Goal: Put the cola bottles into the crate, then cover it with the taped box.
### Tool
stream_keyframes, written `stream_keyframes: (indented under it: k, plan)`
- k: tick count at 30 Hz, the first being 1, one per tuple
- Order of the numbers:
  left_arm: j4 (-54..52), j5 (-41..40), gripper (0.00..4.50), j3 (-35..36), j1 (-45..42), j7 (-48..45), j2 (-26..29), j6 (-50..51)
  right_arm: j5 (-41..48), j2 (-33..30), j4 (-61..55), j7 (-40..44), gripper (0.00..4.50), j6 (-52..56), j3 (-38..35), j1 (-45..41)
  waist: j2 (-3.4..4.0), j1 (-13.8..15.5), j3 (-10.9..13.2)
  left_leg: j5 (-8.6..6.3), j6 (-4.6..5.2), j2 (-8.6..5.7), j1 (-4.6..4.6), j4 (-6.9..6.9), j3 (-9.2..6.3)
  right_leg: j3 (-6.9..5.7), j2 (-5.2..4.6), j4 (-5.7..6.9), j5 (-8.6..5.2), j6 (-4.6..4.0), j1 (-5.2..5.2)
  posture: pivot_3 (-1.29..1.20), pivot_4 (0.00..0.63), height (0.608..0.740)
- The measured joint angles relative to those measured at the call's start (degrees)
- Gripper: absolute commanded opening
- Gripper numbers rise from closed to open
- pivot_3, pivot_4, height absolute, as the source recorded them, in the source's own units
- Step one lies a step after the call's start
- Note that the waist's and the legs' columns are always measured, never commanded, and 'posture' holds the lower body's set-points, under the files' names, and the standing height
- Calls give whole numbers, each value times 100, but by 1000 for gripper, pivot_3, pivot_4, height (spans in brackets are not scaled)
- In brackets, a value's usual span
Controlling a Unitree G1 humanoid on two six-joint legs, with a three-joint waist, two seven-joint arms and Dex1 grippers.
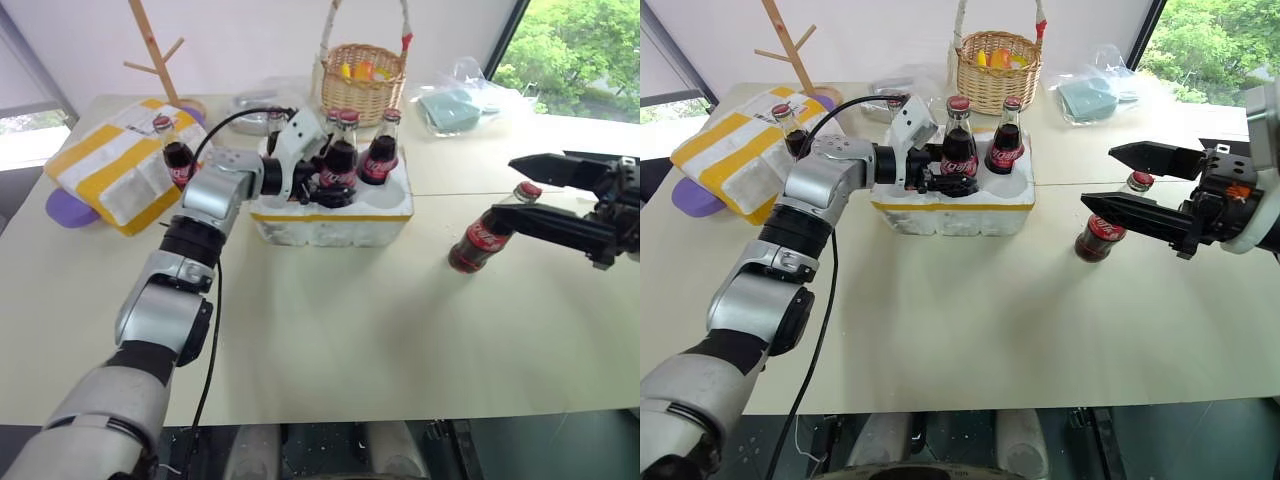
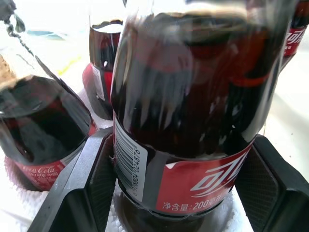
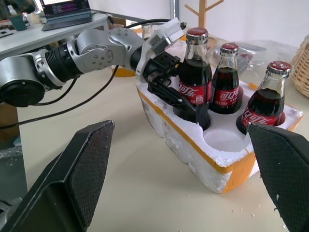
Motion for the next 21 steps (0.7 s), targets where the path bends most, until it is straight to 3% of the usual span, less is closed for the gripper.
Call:
stream_keyframes:
  k: [9, 15, 21]
  plan:
    - [-902, -169, 4449, 195, 238, -49, 219, 608, -288, -28, 112, 227, 4500, -173, 207, -85, 1, -28, 0, 0, 0, 1, 4, -1, -1, 0, 1, 5, 0, 0, 0, 0, 150, 739]
    - [-2707, -627, 4449, 936, 800, 247, 1089, 1624, -409, -90, 208, 386, 4500, -236, 287, -181, 2, -29, -1, 0, 0, 2, 6, -1, -2, 0, 1, 7, 0, 1, 0, 0, 150, 739]
    - [-4245, -689, 4449, 1601, 2000, 1164, 1780, 2509, -502, -111, 319, 539, 4500, -293, 391, -261, 3, -10, -2, 0, 0, 1, 7, 5, -1, 1, 0, 7, 0, 0, 5, 0, 150, 739]
